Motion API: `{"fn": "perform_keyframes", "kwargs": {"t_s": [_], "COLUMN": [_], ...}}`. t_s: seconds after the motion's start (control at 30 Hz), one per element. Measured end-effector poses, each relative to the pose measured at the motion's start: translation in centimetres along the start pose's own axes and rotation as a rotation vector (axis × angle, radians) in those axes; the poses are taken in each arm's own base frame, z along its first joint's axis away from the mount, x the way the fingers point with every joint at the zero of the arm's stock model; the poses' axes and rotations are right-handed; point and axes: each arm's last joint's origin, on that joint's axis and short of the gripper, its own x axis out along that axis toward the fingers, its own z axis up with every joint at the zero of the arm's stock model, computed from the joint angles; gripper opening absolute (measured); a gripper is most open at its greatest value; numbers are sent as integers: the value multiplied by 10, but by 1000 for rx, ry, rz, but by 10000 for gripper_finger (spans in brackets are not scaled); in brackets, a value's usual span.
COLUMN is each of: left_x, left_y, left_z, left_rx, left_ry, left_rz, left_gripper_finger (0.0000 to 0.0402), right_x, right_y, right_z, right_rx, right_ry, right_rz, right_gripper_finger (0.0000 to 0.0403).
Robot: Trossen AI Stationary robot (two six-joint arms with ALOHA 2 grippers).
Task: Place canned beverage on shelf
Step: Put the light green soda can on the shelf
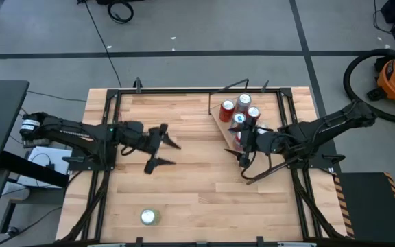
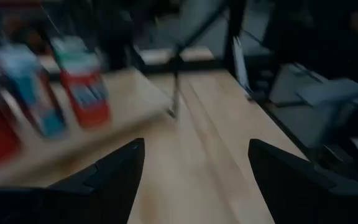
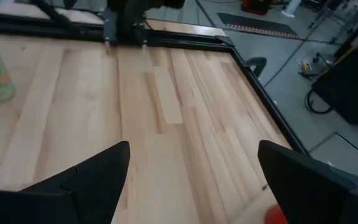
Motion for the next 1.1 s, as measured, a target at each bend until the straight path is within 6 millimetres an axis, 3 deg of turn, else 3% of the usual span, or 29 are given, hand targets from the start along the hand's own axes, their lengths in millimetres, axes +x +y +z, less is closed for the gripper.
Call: {"fn": "perform_keyframes", "kwargs": {"t_s": [0.13,0.3,0.5,0.83,1.1], "left_x": [2,-4,-5,20,34], "left_y": [-20,-50,-73,-117,-159], "left_z": [-6,14,22,28,33], "left_rx": [-54,-52,-168,-296,-476], "left_ry": [98,212,351,589,805], "left_rz": [-8,45,87,78,198], "left_gripper_finger": [297,297,297,297,297], "right_x": [9,32,58,98,118], "right_y": [9,25,40,49,56], "right_z": [0,-6,-16,-36,-44], "right_rx": [-34,-99,-140,-149,-194], "right_ry": [-2,26,55,122,114], "right_rz": [9,28,28,-22,-48], "right_gripper_finger": [365,365,365,365,365]}}
